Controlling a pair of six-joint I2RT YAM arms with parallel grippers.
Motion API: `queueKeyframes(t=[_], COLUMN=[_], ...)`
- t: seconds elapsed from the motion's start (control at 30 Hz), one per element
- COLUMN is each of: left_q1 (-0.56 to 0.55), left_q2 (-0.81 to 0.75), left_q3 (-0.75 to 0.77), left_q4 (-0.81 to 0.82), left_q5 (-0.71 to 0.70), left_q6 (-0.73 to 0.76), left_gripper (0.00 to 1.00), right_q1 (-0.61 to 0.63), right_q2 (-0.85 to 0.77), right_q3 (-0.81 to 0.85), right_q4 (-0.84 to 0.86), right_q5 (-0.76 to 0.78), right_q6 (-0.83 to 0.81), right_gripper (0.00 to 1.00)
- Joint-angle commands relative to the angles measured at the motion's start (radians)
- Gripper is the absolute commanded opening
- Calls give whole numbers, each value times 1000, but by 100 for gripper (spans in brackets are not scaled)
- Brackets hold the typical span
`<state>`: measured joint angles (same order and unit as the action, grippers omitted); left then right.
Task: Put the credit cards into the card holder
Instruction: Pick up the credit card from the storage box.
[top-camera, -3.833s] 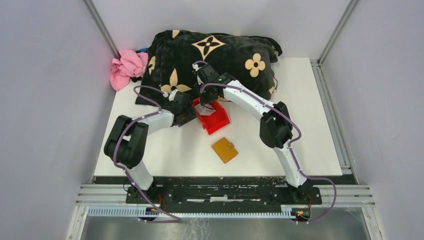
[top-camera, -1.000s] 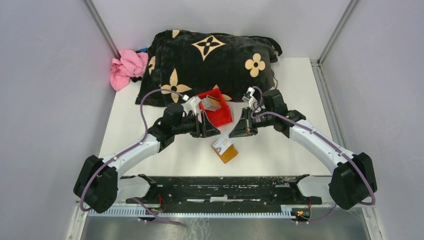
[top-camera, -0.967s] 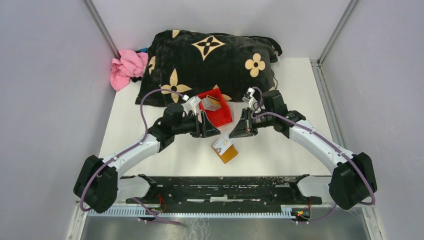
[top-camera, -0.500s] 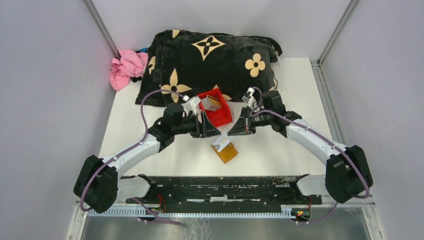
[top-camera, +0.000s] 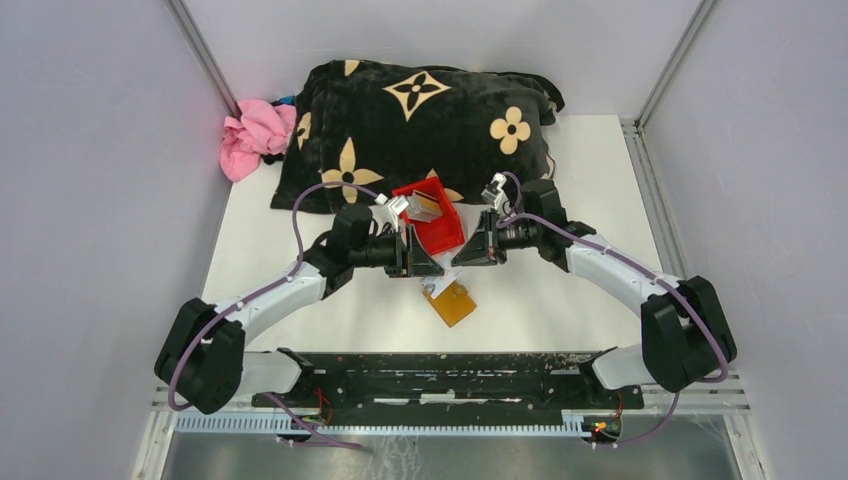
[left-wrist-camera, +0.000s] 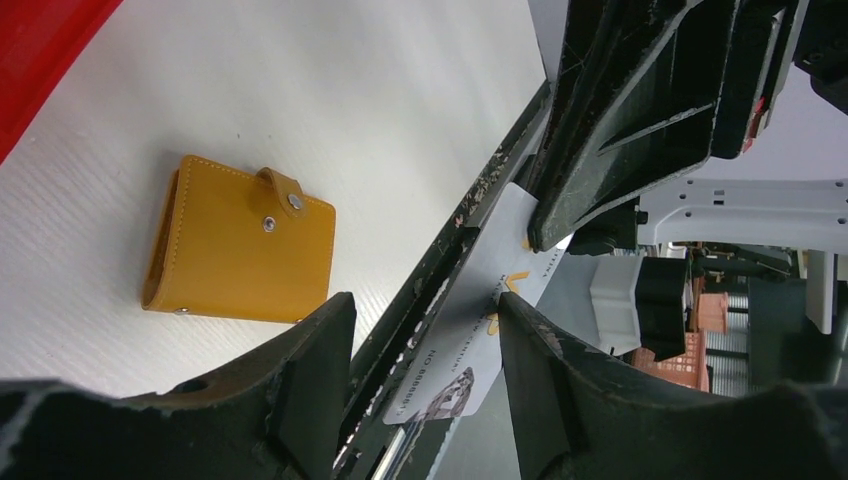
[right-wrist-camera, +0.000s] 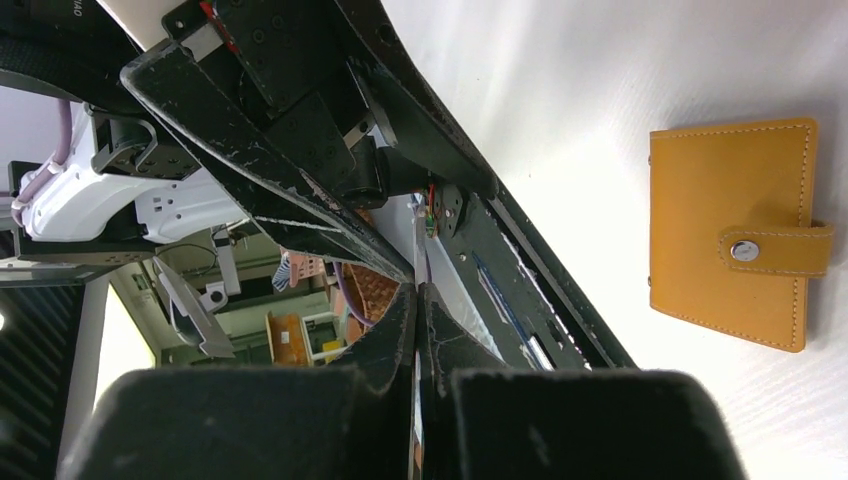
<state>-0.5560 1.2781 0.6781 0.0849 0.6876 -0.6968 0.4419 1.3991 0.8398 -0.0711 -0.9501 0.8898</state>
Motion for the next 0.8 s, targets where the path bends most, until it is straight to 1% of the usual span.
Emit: queueKeyframes(t=[0.0,0.1,0.3,0.43,0.47,0.53,0.57,0.6,0.63,0.67,0.7,0.77], left_q1=[2,2,2,1,2,2,2,2,2,2,2,3], left_q2=[0,6,-7,-13,-13,-11,-10,-7,-3,3,6,10], left_q3=[38,31,2,-6,-8,-8,-10,-12,-13,-15,-15,-19], left_q4=[28,36,64,79,80,83,85,90,95,96,92,91], left_q5=[70,98,139,168,173,180,178,176,171,157,138,84], left_q6=[-40,-57,-86,-99,-100,-97,-95,-95,-95,-92,-89,-92], left_gripper=[59,50,38,24,19,7,3,3,3,3,3,3], right_q1=[-3,-5,-4,-13,-16,-24,-27,-32,-36,-43,-47,-48], right_q2=[13,26,49,61,64,68,69,67,64,59,52,30], right_q3=[-3,-4,-4,-4,-4,-5,-3,0,2,6,13,41], right_q4=[95,99,134,144,149,159,158,149,135,111,71,-52], right_q5=[-56,-60,-70,-72,-72,-70,-69,-62,-55,-46,-29,36], right_q6=[24,28,51,60,63,75,76,73,65,49,20,-74], right_gripper=[1,1,1,1,1,1,1,1,6,13,22,33])
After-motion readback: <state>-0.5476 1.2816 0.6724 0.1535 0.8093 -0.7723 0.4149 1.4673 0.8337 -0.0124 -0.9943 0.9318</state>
